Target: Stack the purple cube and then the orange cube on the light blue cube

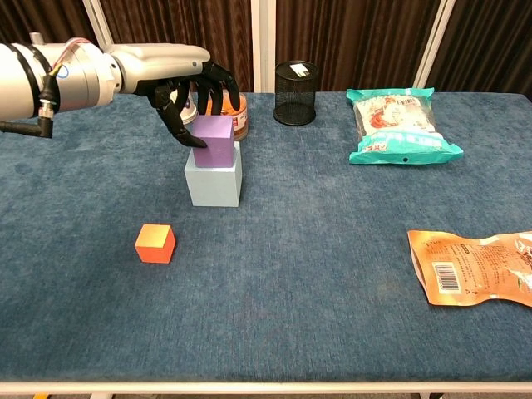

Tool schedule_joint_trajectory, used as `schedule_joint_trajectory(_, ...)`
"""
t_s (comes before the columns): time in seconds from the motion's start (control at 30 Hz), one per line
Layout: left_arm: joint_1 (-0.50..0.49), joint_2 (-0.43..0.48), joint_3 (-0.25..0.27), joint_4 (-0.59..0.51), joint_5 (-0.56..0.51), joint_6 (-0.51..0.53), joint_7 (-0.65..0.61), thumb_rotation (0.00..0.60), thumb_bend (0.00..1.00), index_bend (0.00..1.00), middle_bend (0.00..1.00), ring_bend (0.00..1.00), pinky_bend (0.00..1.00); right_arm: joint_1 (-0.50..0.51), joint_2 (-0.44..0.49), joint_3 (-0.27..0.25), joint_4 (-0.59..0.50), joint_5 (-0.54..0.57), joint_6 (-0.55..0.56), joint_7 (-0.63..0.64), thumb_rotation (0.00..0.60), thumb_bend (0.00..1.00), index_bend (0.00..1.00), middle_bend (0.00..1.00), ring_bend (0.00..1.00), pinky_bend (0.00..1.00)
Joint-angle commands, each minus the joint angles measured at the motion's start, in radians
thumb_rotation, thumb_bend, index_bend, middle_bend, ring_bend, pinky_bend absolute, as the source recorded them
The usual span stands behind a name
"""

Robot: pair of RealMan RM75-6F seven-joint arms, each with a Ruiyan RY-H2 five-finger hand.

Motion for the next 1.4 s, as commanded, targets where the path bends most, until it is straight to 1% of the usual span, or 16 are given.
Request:
schedule_joint_trajectory(0.03, -0.001, -0.001, 0.001, -0.001, 0.003, -0.005, -0.009, 0.600, 0.31, 0.37, 0.59, 0.43, 0.55, 0.000, 0.000, 0.000, 0.000, 0.000, 0.001, 0.001, 0.600, 0.10, 0.00, 0.00, 0.00, 0.00)
schedule_joint_trajectory(0.1, 0.002, -0.001, 0.002, -0.004, 0.009, -0.004, -0.023, 0.600, 0.31, 0.36, 0.56, 0.42, 0.55, 0.001, 0.003, -0.001, -0.001, 0.000, -0.005, 0.008, 0.600, 0.10, 0.00, 0.00, 0.00, 0.00)
schedule_joint_trajectory(0.2, 0.004, 0.000, 0.001, -0.004, 0.018, -0.001, -0.040, 0.600, 0.29, 0.31, 0.49, 0.39, 0.52, 0.001, 0.008, -0.003, -0.002, -0.005, -0.008, 0.020, 0.600, 0.12, 0.00, 0.00, 0.00, 0.00)
schedule_joint_trajectory(0.3, 0.006, 0.005, -0.002, -0.004, 0.026, 0.002, -0.058, 0.600, 0.23, 0.25, 0.41, 0.34, 0.47, 0.000, 0.008, -0.003, -0.002, -0.012, -0.002, 0.024, 0.600, 0.12, 0.00, 0.00, 0.00, 0.00)
schedule_joint_trajectory(0.37, 0.009, 0.012, -0.005, -0.008, 0.028, 0.003, -0.074, 0.600, 0.17, 0.21, 0.35, 0.30, 0.43, -0.001, 0.008, -0.004, -0.001, -0.014, -0.002, 0.028, 0.600, 0.12, 0.00, 0.00, 0.00, 0.00)
schedule_joint_trajectory(0.43, 0.014, 0.019, -0.011, -0.011, 0.028, 0.011, -0.090, 0.600, 0.13, 0.20, 0.31, 0.27, 0.40, 0.000, 0.009, -0.005, -0.002, -0.015, -0.004, 0.029, 0.600, 0.12, 0.00, 0.00, 0.00, 0.00)
schedule_joint_trajectory(0.5, 0.021, 0.027, -0.015, -0.015, 0.026, 0.019, -0.099, 0.600, 0.11, 0.20, 0.29, 0.25, 0.39, 0.000, 0.010, -0.007, -0.002, -0.019, -0.004, 0.032, 0.600, 0.12, 0.00, 0.00, 0.00, 0.00)
schedule_joint_trajectory(0.6, 0.037, 0.058, -0.015, -0.041, 0.018, 0.032, -0.100, 0.600, 0.10, 0.20, 0.29, 0.25, 0.38, 0.000, 0.013, -0.010, -0.002, -0.026, -0.005, 0.038, 0.600, 0.12, 0.00, 0.00, 0.00, 0.00)
schedule_joint_trajectory(0.7, 0.063, 0.107, -0.003, -0.086, 0.019, 0.062, -0.073, 0.600, 0.10, 0.20, 0.29, 0.25, 0.38, 0.001, 0.014, -0.010, 0.000, -0.025, -0.009, 0.041, 0.600, 0.12, 0.00, 0.00, 0.00, 0.00)
schedule_joint_trajectory(0.8, 0.112, 0.172, 0.013, -0.146, 0.007, 0.118, -0.041, 0.600, 0.10, 0.19, 0.29, 0.25, 0.38, 0.003, 0.017, -0.012, 0.000, -0.025, -0.014, 0.045, 0.600, 0.12, 0.00, 0.00, 0.00, 0.00)
schedule_joint_trajectory(0.9, 0.192, 0.244, 0.043, -0.207, -0.023, 0.198, -0.010, 0.600, 0.10, 0.19, 0.31, 0.25, 0.39, 0.003, 0.022, -0.014, 0.000, -0.031, -0.018, 0.058, 0.600, 0.12, 0.00, 0.00, 0.00, 0.00)
schedule_joint_trajectory(1.03, 0.291, 0.302, 0.094, -0.260, -0.039, 0.273, -0.008, 0.600, 0.10, 0.20, 0.36, 0.29, 0.42, 0.006, 0.024, -0.018, 0.003, -0.034, -0.027, 0.063, 0.600, 0.12, 0.00, 0.00, 0.00, 0.00)
schedule_joint_trajectory(1.13, 0.342, 0.311, 0.130, -0.275, -0.005, 0.312, -0.021, 0.600, 0.10, 0.22, 0.39, 0.31, 0.44, 0.009, 0.022, -0.023, 0.001, -0.039, -0.034, 0.059, 0.600, 0.12, 0.00, 0.00, 0.00, 0.00)
schedule_joint_trajectory(1.27, 0.382, 0.297, 0.165, -0.284, 0.052, 0.335, -0.045, 0.600, 0.10, 0.24, 0.49, 0.37, 0.49, 0.010, 0.023, -0.029, 0.000, -0.043, -0.040, 0.058, 0.600, 0.12, 0.00, 0.00, 0.00, 0.00)
schedule_joint_trajectory(1.4, 0.426, 0.272, 0.214, -0.286, 0.131, 0.355, -0.083, 0.600, 0.10, 0.27, 0.51, 0.38, 0.51, 0.015, 0.024, -0.023, 0.007, -0.025, -0.051, 0.066, 0.600, 0.12, 0.00, 0.00, 0.00, 0.00)
